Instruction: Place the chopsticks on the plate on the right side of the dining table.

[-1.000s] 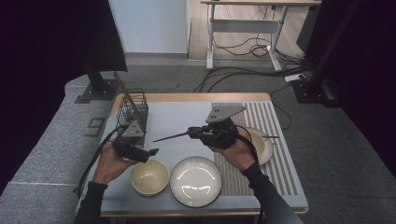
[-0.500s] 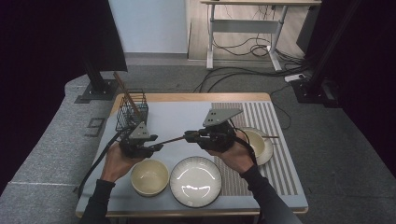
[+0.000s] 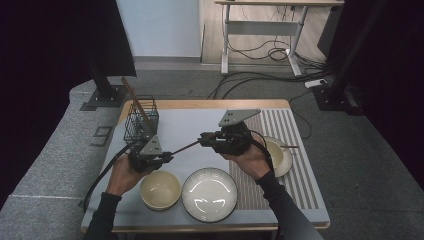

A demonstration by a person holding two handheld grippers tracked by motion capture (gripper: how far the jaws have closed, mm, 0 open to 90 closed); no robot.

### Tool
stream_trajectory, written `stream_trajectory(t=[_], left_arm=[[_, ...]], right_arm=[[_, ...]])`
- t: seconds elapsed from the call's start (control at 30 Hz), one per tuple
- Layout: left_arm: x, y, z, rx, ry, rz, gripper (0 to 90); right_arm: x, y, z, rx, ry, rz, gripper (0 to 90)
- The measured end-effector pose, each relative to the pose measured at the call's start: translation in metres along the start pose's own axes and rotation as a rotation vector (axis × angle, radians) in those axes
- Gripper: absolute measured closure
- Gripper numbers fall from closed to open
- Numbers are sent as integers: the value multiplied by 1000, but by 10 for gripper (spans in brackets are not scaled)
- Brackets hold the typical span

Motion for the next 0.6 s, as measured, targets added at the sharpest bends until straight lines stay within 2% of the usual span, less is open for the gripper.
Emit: stream_trajectory(t=[0.17,0.27,0.43,0.6], left_arm=[[-7,3,0,8,-24,65,858],[-8,4,0,6,-39,54,862],[-9,4,1,20,-50,57,863],[-8,4,-3,14,-54,51,862]], right_arm=[[-13,5,3,-8,-51,28,694],[-19,6,6,6,-93,31,633],[-23,14,10,-7,-158,36,461],[-27,18,13,-14,-231,9,366]])
Point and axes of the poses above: each handheld gripper's, and its own axes: z roughly forward along the jaws, y roughly out of its top, x roughly to its left, the point moved 7 cm from there along z, roughly forward along the jaws, and after that the axes turned 3 degrees about y, right-handed, at the moved point
